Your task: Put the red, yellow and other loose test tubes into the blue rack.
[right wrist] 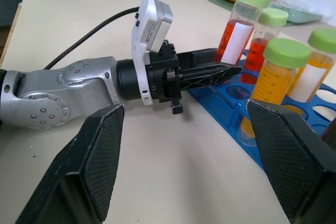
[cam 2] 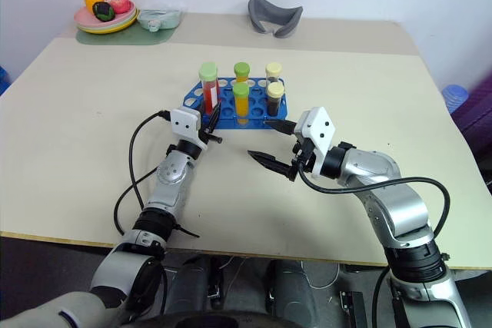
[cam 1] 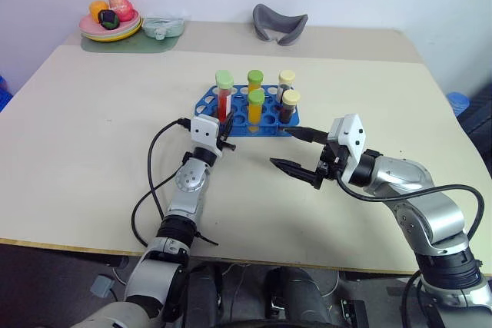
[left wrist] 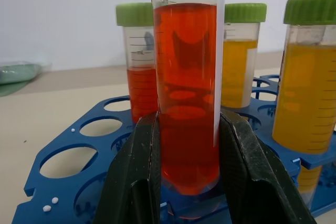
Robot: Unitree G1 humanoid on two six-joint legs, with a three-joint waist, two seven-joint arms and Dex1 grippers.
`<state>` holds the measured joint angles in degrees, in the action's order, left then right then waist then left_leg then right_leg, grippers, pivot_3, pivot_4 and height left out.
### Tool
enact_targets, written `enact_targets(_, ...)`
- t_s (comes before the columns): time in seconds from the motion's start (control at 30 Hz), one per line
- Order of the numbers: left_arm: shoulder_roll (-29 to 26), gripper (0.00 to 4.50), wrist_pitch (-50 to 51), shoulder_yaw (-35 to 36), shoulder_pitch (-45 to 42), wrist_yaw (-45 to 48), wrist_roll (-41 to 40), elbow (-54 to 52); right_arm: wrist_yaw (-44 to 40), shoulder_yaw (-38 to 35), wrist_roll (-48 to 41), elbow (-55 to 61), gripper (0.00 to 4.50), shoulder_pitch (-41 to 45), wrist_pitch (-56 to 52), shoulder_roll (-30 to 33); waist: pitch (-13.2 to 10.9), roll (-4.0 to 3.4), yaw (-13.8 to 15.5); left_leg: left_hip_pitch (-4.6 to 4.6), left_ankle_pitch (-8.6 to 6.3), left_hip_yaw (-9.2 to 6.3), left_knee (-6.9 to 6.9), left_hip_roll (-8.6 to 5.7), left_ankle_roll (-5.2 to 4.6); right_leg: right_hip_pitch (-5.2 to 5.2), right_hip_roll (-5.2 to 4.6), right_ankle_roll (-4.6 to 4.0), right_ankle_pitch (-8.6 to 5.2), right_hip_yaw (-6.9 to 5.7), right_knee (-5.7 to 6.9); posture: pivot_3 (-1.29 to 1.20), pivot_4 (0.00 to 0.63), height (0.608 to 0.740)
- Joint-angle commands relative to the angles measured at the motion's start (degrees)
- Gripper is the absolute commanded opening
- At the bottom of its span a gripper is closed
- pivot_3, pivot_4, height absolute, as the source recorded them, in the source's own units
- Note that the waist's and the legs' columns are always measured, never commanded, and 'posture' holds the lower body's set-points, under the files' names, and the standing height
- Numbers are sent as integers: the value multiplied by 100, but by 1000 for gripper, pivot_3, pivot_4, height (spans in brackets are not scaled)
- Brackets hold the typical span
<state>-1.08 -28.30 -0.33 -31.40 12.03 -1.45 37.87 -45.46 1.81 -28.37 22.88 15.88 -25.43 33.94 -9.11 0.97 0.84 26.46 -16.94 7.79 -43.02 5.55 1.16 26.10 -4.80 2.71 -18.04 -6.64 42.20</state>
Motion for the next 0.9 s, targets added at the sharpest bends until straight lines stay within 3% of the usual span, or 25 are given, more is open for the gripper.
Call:
enact_targets(0.03,15,894,-21,-92,83,104,47,90,-8,-125,-70,263,3798,32,47,11,0,0,-2,0,0,-1,0,0,0,0,0,0,0,0,0,0,150,679)
enact_targets(0.17,-13,894,-39,-70,73,30,84,96,-14,-115,-66,257,3798,42,52,8,0,0,-3,0,0,-1,0,0,0,0,0,0,0,0,0,0,150,679)
enact_targets(0.4,35,4311,8,11,93,81,-84,-70,-23,-96,-50,229,3798,66,79,-11,1,-1,-8,-1,0,-1,0,0,-1,0,0,0,0,0,0,0,150,679)
enact_targets(0.67,-213,4415,531,-21,861,830,-666,-1628,16,-177,-25,185,3798,-28,89,18,0,-1,-36,0,0,-3,1,4,0,4,3,-1,0,0,0,0,150,679)
enact_targets(0.9,-972,4415,1371,21,2015,1555,-1252,-3572,-12,-435,-99,180,3798,-191,45,169,0,-2,-25,1,0,-11,2,8,1,7,4,-1,0,3,1,0,150,679)
